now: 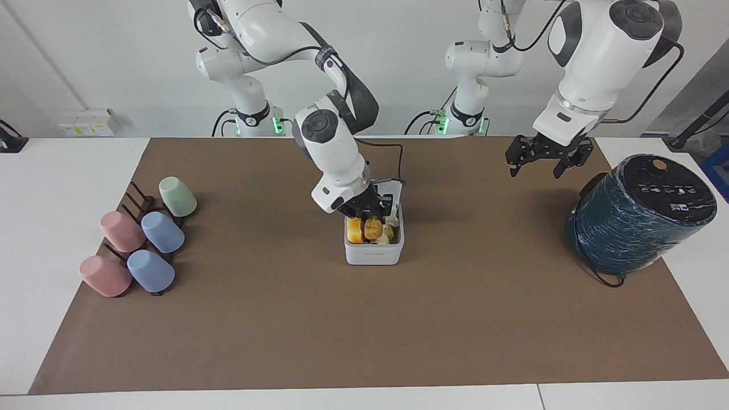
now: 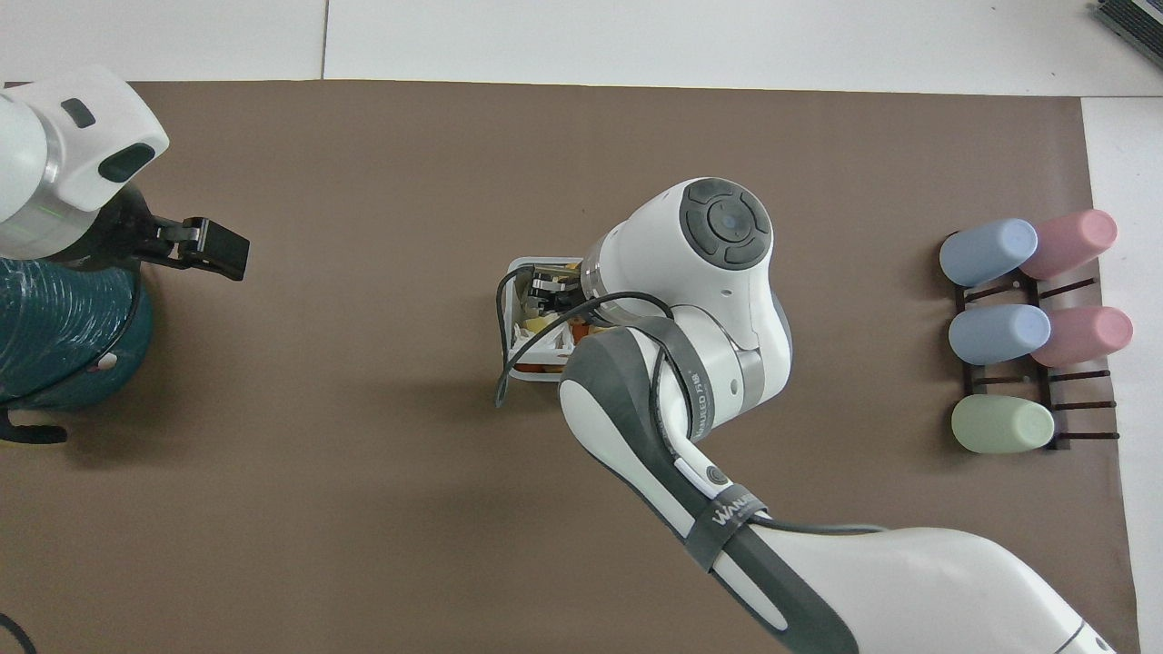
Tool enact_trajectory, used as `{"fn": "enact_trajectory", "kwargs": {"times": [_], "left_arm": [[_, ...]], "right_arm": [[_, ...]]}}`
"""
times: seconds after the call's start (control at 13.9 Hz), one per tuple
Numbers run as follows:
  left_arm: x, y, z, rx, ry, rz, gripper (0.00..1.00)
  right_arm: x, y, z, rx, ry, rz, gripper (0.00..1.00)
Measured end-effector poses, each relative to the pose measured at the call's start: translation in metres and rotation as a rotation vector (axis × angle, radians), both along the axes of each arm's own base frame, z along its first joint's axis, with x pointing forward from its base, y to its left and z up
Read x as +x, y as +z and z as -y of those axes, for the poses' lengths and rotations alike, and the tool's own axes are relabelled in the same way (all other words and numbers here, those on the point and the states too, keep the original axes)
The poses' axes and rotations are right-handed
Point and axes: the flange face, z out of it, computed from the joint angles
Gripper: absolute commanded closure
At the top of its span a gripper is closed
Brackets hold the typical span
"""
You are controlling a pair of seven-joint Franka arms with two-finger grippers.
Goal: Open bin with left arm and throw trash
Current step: 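Open the right gripper to drop the sponge into the bin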
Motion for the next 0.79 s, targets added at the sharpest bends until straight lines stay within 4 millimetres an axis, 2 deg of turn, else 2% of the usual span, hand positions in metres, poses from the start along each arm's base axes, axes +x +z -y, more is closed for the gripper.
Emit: {"fn": "enact_trajectory", "kwargs": {"times": [0.22, 0.5, 0.79], "left_arm": [[0.0, -0.001, 0.0, 0.0, 0.0, -0.002, 0.0], [0.0, -0.001, 0.0, -0.001, 0.0, 0.003, 0.0], [0.0, 0.001, -0.001, -0.002, 0.001, 0.011, 0.0]], "right_arm": [[0.0, 0.003, -0.004, 0.008, 0.001, 0.015, 0.0], [0.002, 0.017, -0.007, 0.023, -0.003, 0.038, 0.0], [-0.003, 0.056, -0.005, 0.048, -0.033, 0.071, 0.0]]}}
